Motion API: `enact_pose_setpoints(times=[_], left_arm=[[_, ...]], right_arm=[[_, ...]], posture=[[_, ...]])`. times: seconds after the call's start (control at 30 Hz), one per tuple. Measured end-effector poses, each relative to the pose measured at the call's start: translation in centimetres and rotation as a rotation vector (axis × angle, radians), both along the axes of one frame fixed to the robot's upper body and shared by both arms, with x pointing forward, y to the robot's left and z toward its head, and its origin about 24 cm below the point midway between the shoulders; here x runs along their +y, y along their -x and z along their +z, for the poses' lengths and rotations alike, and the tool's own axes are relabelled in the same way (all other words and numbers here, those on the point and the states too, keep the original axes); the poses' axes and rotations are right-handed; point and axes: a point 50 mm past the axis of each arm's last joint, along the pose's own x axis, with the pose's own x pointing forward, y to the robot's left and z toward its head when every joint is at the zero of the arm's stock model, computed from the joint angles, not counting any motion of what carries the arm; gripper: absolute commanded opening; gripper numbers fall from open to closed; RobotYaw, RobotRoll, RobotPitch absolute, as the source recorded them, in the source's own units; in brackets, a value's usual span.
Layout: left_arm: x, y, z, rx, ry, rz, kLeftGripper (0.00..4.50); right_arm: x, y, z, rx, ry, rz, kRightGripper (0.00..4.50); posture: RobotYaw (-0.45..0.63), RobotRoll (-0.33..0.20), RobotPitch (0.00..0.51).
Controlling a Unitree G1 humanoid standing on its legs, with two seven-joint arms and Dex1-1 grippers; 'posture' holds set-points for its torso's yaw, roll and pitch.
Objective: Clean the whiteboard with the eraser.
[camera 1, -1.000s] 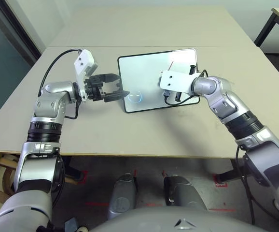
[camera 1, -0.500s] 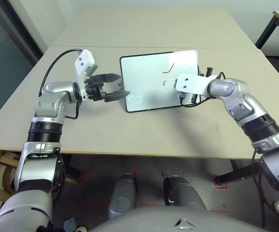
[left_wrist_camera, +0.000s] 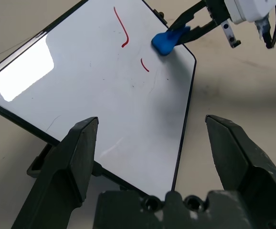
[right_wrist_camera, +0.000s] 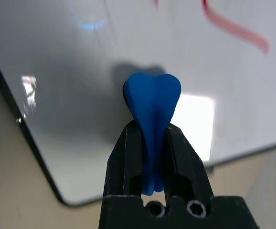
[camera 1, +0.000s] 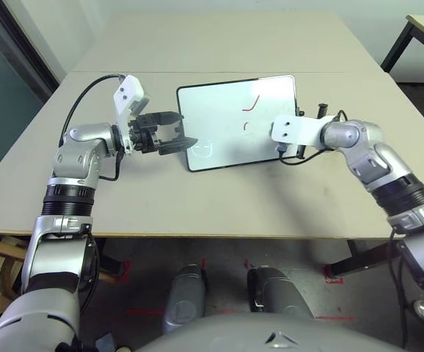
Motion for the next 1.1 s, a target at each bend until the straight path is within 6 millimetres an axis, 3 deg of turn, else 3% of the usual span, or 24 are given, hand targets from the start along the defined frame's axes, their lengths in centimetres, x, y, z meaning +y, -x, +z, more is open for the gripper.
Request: enact_pose_setpoints(times=[0.27,0.5,0.67,1.1], left_arm=[[0.1,0.0,0.0,0.0,-0.002,0.003,4.5],[0.1,0.0,0.0,0.001,-0.002,0.007,4.5],[0.1,0.0,0.0,0.0,-0.002,0.009,4.5],[0.1,0.0,0.0,-0.001,-0.001,0.01,4.5]], right_arm=[[3.3,-0.1,0.2,0.0,-0.032,0.089,0.37],[4.5,0.1,-0.1,0.006,-0.039,0.119,0.37],[4.1,0.0,-0.1,0.006,-0.025,0.114,0.37],[-0.2,-0.1,-0.2,0.001,0.053,0.032,0.37]], posture=[[0.2,0.0,0.06],[0.2,0.0,0.059],[0.2,0.0,0.059],[0.19,0.0,0.057]])
